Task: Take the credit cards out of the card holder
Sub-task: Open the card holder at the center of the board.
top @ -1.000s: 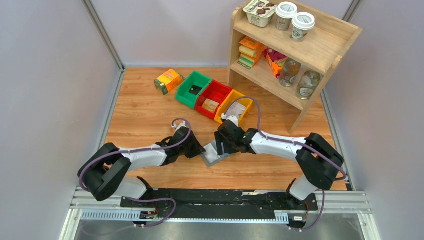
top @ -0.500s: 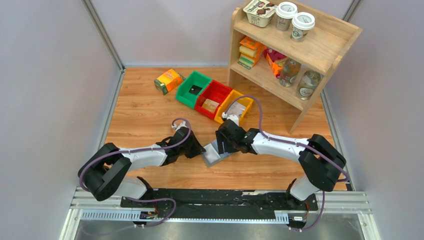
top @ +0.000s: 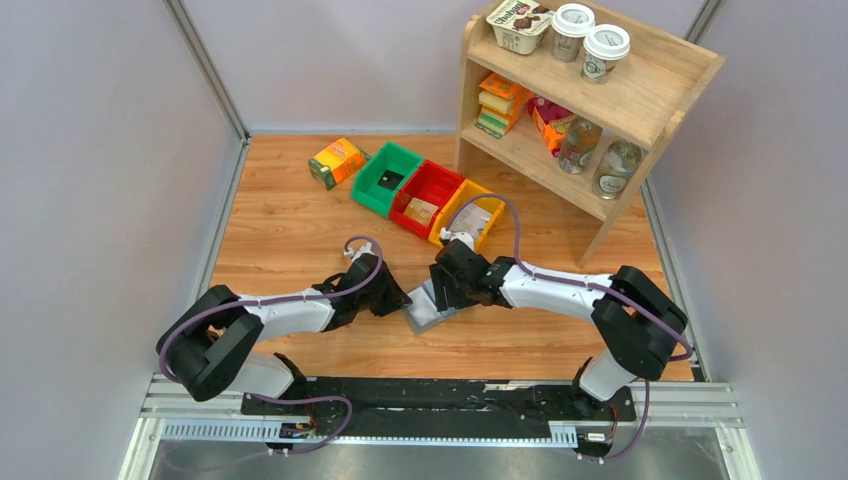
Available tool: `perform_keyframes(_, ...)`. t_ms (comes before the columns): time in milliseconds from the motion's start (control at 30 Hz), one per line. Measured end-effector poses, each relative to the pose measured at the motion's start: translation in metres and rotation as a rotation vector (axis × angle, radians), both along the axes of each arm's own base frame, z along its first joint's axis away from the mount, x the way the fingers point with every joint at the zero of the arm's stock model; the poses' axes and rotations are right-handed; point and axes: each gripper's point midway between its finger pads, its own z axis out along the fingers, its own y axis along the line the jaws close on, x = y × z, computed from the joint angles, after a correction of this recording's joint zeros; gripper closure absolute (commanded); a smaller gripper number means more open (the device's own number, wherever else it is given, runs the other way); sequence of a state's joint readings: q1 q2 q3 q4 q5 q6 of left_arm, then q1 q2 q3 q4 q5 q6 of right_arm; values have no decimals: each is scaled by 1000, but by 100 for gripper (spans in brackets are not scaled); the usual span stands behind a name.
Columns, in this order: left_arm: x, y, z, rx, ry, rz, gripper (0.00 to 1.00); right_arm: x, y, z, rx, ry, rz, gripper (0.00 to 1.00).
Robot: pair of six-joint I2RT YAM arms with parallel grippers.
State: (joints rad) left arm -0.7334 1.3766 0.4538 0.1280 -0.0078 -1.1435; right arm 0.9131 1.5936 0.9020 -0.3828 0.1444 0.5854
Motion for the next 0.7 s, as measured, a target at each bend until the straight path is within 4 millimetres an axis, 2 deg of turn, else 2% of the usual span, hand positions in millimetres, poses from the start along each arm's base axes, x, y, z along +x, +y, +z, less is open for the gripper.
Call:
perform_keyframes(433, 0, 0, 0, -1, -1, 0, 79, -4, 25, 33, 148, -34, 72, 35)
perform_keyframes(700, 0, 0, 1, -3, -2, 1, 79, -9, 37, 39, 198, -31, 107, 35)
